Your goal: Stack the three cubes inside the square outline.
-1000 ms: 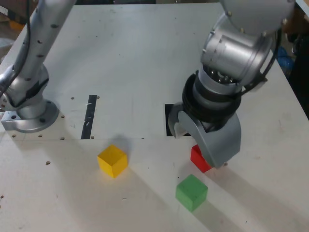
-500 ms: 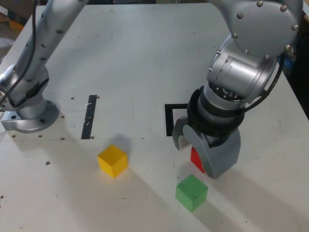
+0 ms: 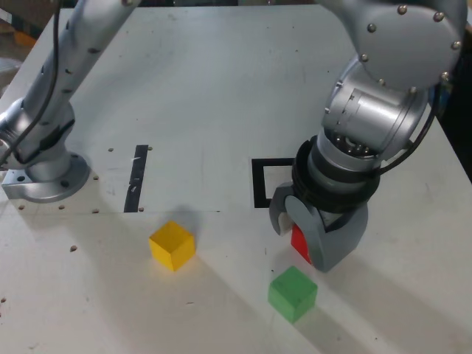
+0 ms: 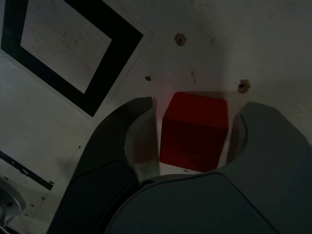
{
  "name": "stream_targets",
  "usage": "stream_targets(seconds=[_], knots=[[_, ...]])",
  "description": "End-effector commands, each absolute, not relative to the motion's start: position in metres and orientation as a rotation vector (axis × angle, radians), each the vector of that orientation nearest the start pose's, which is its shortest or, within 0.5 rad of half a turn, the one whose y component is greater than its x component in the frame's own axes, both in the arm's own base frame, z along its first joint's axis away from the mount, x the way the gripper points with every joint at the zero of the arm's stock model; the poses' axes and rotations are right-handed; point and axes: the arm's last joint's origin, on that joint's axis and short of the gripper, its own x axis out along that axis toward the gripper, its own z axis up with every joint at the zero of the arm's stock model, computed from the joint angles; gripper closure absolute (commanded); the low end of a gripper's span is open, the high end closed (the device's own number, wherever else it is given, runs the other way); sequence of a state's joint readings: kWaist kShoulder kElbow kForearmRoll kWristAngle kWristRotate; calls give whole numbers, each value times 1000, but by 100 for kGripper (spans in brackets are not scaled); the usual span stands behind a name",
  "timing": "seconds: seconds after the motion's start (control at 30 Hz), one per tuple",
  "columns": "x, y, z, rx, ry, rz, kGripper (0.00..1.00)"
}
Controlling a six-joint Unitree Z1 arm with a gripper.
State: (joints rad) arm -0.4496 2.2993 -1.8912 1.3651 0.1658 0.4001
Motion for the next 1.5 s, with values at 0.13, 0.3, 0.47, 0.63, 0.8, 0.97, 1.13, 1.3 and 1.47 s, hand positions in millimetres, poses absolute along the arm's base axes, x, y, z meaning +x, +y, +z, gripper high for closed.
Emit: stream_targets(seconds=[0.13, 0.3, 0.47, 0.63, 0.8, 0.97, 1.13, 1.3, 1.47], knots=[[392, -175, 217, 824, 1704, -551, 55], [391, -170, 223, 818, 1731, -537, 66], [388, -167, 231, 815, 1721, -498, 71], [379, -157, 260, 822, 1661, -402, 78], [370, -132, 287, 779, 1627, -310, 81], [369, -99, 291, 638, 1681, -204, 81], [370, -68, 282, 461, 1753, -92, 81], [373, -49, 277, 290, 1778, -9, 81], [376, -41, 275, 180, 1787, 24, 81]])
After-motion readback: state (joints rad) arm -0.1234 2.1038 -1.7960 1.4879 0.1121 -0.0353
